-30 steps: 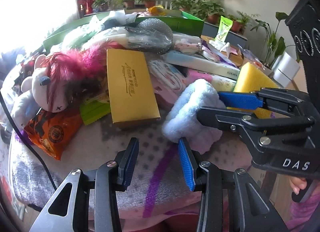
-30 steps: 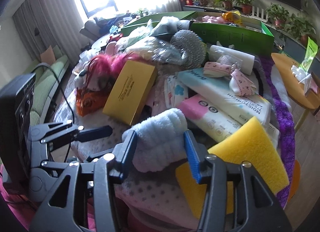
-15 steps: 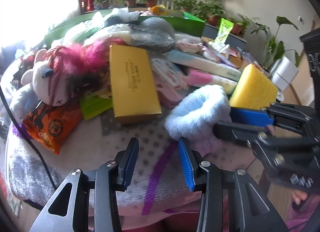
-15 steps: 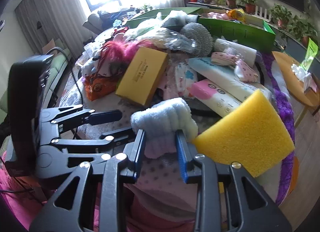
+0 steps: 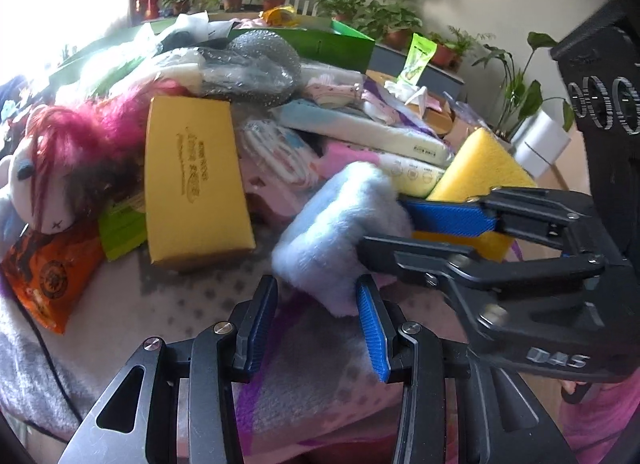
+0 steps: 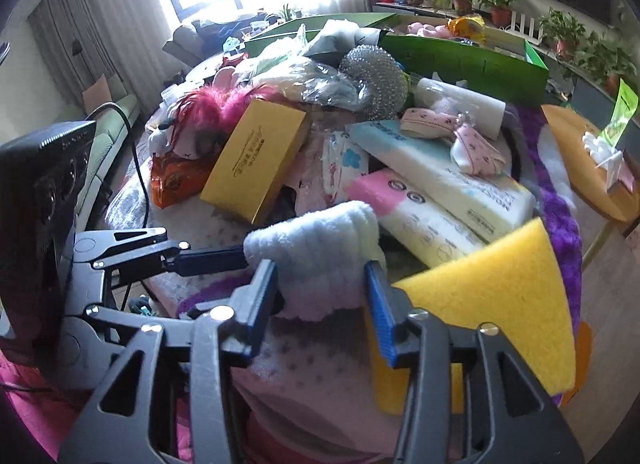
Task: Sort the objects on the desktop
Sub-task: 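Close the right gripper on the light blue fluffy towel and lift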
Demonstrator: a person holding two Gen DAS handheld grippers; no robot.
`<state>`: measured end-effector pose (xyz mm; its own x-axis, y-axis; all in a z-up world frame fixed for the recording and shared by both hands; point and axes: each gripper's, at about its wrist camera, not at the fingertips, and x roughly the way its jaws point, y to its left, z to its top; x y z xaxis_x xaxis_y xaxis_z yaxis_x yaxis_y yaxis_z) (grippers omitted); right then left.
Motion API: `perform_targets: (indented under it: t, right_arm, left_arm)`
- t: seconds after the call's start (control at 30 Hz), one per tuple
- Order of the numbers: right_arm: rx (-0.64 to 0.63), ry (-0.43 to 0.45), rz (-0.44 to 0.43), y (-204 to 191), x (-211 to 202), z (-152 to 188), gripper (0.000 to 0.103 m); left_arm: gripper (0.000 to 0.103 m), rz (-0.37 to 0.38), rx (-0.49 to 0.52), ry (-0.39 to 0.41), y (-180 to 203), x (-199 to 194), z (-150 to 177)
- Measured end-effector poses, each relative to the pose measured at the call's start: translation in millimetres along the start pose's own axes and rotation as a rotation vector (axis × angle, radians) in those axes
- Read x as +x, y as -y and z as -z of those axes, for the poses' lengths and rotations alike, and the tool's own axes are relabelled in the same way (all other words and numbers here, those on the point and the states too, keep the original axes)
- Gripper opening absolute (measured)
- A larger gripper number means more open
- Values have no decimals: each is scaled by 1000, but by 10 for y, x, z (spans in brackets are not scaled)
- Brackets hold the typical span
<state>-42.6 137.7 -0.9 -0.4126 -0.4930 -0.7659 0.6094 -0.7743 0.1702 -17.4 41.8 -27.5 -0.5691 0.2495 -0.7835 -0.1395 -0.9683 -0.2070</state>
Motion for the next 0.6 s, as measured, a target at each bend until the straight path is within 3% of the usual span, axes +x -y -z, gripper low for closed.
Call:
perform_targets:
  t: [0.13, 0.27, 0.33, 0.43, 0.6]
  right_arm:
    - [14, -5, -27, 52, 11, -24, 27]
    - [56, -1, -60, 142, -31, -34, 11]
    - [73, -3, -67, 185, -41, -54, 9]
    - [56, -13, -48, 182, -47, -84, 11]
    - [-29, -23, -35, 106, -103, -205, 40]
  left_arm:
    - [42, 23, 13, 10, 32, 4, -29]
    - [42, 35, -15, 5, -34, 2, -52]
    - [37, 35, -12, 11, -24, -14, -61]
    - [36, 23, -7, 5, -19, 1, -84]
    - [36, 16, -5, -1, -38, 31, -107]
